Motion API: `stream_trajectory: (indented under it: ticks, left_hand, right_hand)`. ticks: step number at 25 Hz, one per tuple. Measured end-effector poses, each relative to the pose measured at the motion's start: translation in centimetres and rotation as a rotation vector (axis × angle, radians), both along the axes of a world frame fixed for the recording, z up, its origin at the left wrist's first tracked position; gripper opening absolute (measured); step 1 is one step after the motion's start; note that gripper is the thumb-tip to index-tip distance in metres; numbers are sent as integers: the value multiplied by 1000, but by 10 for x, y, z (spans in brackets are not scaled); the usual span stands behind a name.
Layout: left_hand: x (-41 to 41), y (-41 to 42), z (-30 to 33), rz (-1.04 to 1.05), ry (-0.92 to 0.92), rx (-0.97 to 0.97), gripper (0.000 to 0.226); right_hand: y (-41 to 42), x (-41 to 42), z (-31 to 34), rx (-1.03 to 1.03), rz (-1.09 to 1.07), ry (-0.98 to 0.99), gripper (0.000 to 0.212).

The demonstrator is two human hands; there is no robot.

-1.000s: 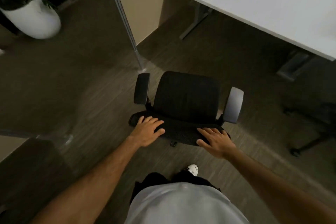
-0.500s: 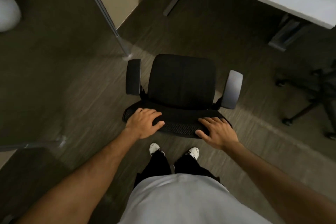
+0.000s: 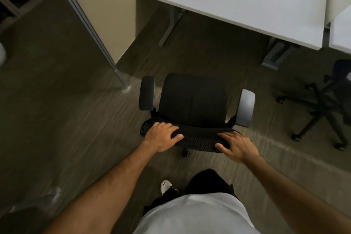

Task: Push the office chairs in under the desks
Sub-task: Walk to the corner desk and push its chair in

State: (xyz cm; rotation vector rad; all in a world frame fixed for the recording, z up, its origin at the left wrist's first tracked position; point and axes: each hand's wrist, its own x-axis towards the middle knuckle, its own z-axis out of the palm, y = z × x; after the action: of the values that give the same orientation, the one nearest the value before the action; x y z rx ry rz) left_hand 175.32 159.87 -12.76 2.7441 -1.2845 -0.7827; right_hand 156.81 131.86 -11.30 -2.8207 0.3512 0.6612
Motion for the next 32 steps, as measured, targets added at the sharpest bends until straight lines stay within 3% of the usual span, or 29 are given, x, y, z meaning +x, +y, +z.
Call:
stream_trajectory:
  ticks: [10, 23, 32]
  left_hand:
    - [97, -63, -7, -28, -47, -41, 82]
    - [260, -136, 4, -11, -48, 15, 64]
    - [360, -155, 1, -73, -62, -8, 76]
  right_hand:
    - [-56, 87, 5, 5, -15, 3, 87]
    - [-119, 249, -6, 33, -45, -40, 86]
    - [-133, 332, -12, 56, -96, -47, 85]
